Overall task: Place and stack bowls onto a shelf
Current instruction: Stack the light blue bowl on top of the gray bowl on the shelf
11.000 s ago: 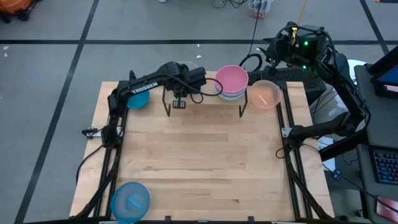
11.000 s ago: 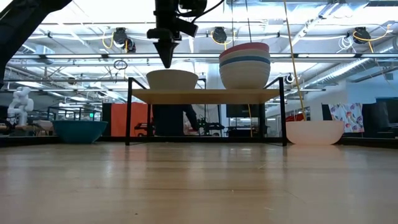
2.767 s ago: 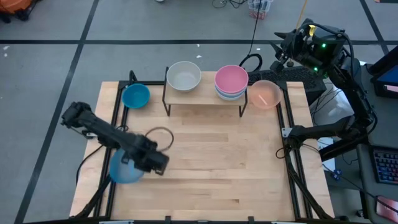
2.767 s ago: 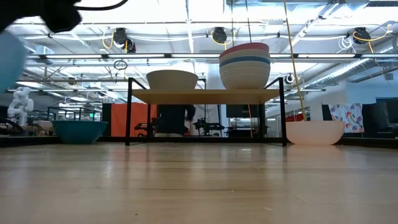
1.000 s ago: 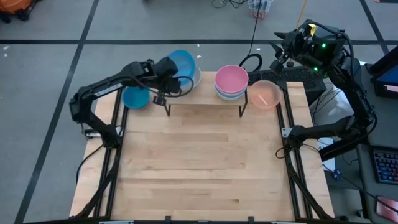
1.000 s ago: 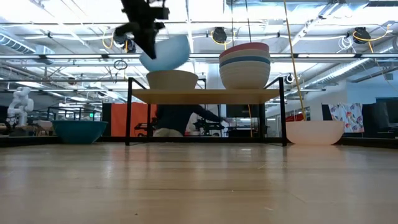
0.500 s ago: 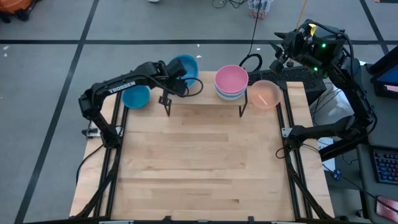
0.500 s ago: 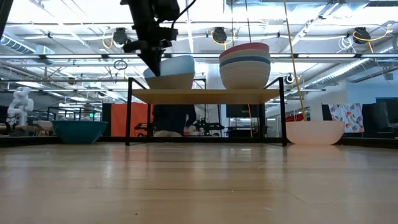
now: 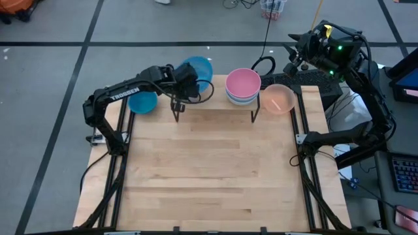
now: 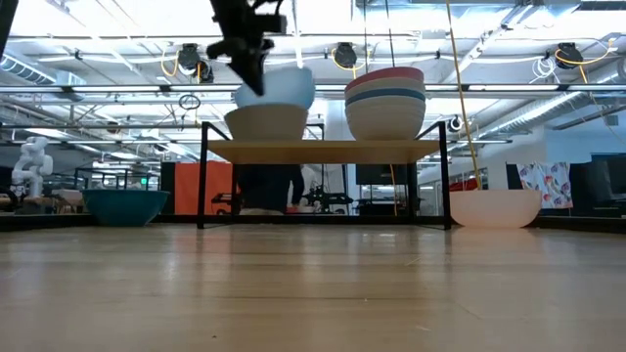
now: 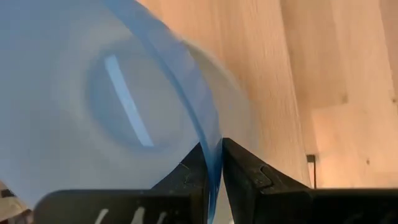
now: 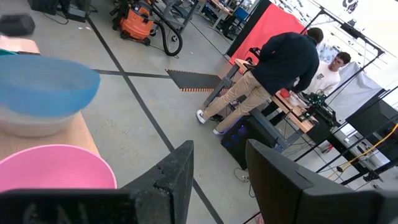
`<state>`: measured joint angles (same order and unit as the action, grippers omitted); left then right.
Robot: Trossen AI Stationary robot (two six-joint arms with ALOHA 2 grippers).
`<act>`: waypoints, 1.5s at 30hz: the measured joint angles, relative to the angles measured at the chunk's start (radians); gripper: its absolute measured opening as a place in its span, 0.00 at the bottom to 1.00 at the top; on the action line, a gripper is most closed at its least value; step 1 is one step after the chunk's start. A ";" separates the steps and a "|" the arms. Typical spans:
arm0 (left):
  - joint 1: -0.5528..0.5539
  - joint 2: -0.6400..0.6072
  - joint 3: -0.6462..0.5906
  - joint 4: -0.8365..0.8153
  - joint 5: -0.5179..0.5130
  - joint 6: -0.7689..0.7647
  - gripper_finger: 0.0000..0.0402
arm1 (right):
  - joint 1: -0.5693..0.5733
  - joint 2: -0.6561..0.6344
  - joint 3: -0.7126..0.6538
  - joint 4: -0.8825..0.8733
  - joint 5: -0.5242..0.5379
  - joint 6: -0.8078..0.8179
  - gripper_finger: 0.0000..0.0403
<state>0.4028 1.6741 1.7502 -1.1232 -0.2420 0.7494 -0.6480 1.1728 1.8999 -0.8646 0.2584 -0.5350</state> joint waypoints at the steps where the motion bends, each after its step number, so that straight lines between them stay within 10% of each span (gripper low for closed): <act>1: -0.002 0.000 0.024 -0.006 0.001 -0.002 0.10 | 0.000 0.000 0.000 0.000 0.000 0.000 0.35; 45: 0.025 0.010 0.120 -0.128 0.141 -0.132 0.14 | 0.000 0.000 0.000 0.000 -0.001 0.000 0.35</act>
<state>0.4278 1.6841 1.8706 -1.2516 -0.1010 0.6172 -0.6480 1.1728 1.8999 -0.8650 0.2573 -0.5347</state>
